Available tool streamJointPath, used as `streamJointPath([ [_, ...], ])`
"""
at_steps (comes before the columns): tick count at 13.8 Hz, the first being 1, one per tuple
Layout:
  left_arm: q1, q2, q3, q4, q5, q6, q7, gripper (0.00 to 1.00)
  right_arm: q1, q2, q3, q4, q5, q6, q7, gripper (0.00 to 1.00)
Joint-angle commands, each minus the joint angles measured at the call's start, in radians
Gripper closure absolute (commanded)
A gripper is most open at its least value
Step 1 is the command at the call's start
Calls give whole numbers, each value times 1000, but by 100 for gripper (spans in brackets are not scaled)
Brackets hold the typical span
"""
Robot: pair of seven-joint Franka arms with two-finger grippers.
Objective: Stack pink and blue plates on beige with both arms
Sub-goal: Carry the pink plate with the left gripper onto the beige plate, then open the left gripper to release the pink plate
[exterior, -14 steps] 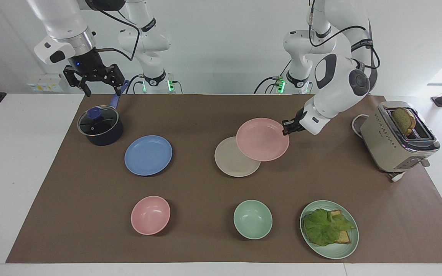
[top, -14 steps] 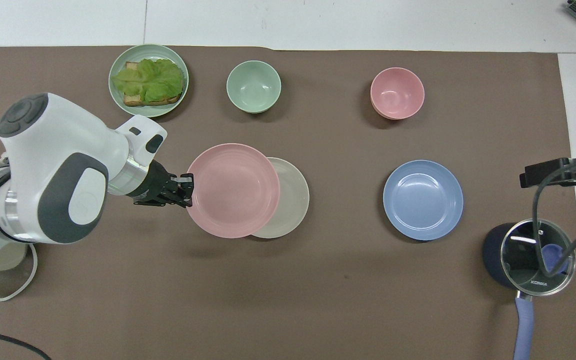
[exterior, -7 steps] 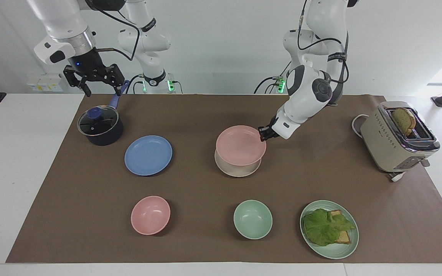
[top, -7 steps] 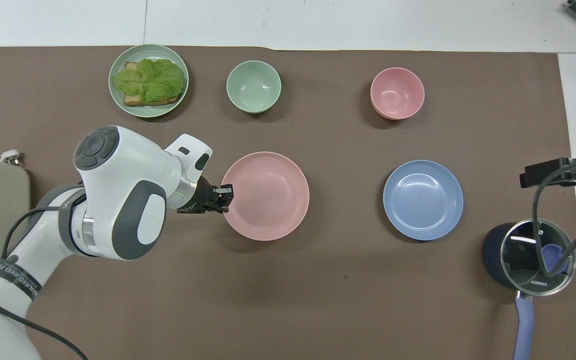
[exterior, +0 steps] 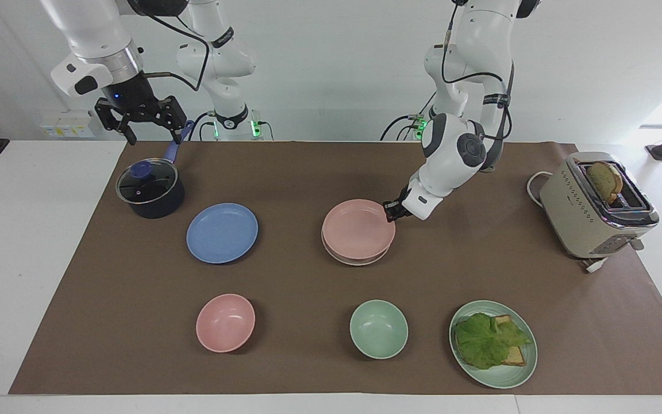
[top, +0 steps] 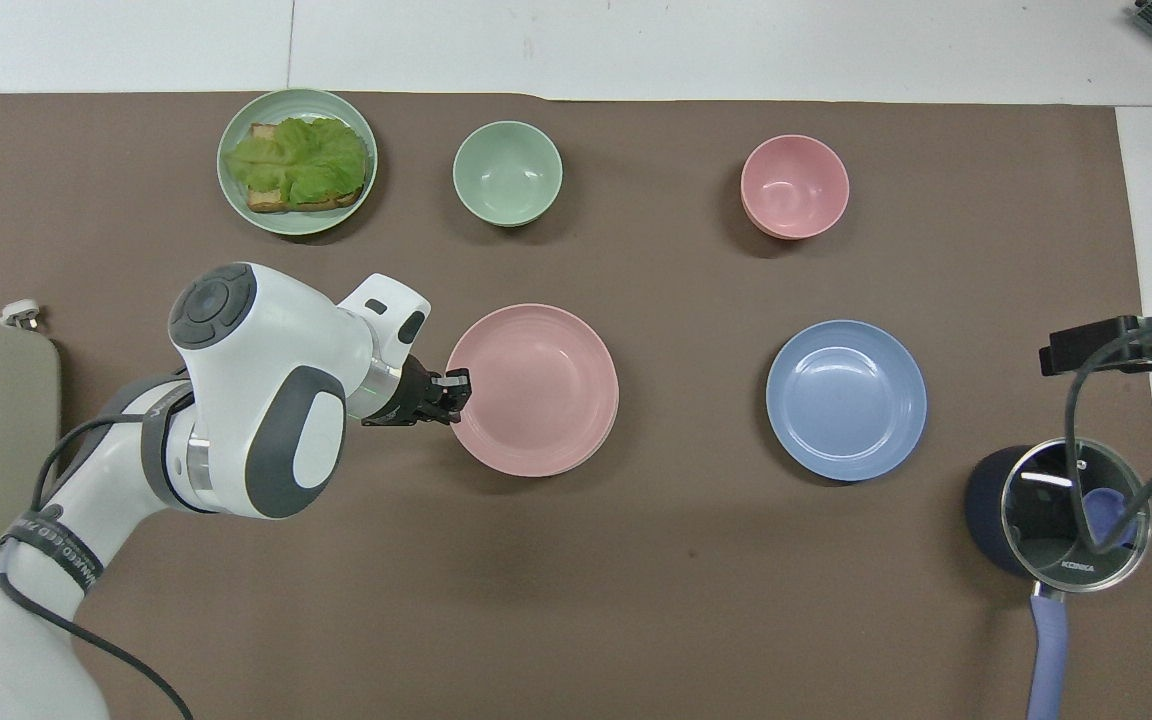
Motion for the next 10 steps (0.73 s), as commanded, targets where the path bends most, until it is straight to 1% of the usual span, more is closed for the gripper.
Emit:
streamJointPath([
  [1, -25, -12, 19, -16, -19, 24, 7, 94, -13, -21, 8, -23, -3, -2, -20, 0],
  [2, -25, -12, 19, -16, -19, 24, 8, 82, -13, -21, 8, -23, -3, -3, -20, 0],
  [3, -26, -11, 18, -16, -19, 26, 10, 49, -13, -21, 8, -23, -3, -3, -20, 0],
  [4, -26, -10, 18, -16, -19, 36, 8, 0, -13, -21, 8, -23, -3, -2, -20, 0],
  [10, -22, -10, 22, -13, -18, 30, 13, 0, -13, -21, 8, -23, -3, -2, -20, 0],
])
